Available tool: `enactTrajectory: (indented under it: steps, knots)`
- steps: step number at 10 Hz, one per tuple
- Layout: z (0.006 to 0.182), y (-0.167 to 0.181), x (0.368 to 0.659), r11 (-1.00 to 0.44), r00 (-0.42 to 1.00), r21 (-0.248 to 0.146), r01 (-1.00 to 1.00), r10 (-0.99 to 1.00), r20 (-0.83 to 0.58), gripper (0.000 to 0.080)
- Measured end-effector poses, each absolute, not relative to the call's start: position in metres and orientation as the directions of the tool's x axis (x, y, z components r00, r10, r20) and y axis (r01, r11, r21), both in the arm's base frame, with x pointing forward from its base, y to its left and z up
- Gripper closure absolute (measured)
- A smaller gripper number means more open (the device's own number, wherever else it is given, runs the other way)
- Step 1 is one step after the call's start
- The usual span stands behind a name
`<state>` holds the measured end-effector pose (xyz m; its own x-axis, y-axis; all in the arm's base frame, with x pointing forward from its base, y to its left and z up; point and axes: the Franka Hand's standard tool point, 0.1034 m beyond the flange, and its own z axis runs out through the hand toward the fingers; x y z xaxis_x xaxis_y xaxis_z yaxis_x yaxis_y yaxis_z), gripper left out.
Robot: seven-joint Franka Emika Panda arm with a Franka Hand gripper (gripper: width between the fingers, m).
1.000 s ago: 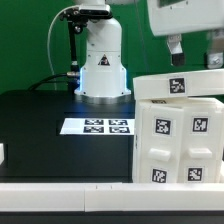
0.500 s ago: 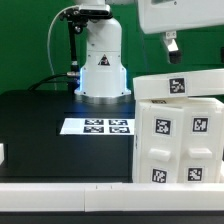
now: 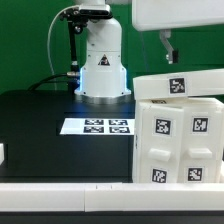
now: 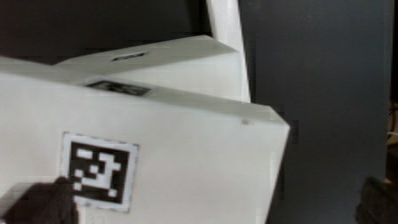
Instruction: Assemble cabinet
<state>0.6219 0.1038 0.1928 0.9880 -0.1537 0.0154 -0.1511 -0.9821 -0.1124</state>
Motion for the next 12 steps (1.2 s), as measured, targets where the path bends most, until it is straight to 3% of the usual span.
enactTrajectory:
  steps: [2, 5, 9, 10, 12]
  knots:
    - [0.192, 0.102, 0.622, -0.994, 0.999, -0.107, 0.021, 0.017, 0.033, 0.0004]
    - [0.185, 0.102, 0.618, -0.857, 0.859, -0.059, 0.513, 0.512, 0.023, 0.0004]
    - [0.184, 0.095, 0.620, -0.692, 0.693, -0.035, 0.721, 0.720, 0.031, 0.0004]
    - [0.183, 0.089, 0.624, -0.556, 0.556, -0.005, 0.831, 0.830, 0.039, 0.0004]
    - [0.172, 0.085, 0.622, -0.487, 0.488, -0.008, 0.873, 0.873, 0.020, 0.0004]
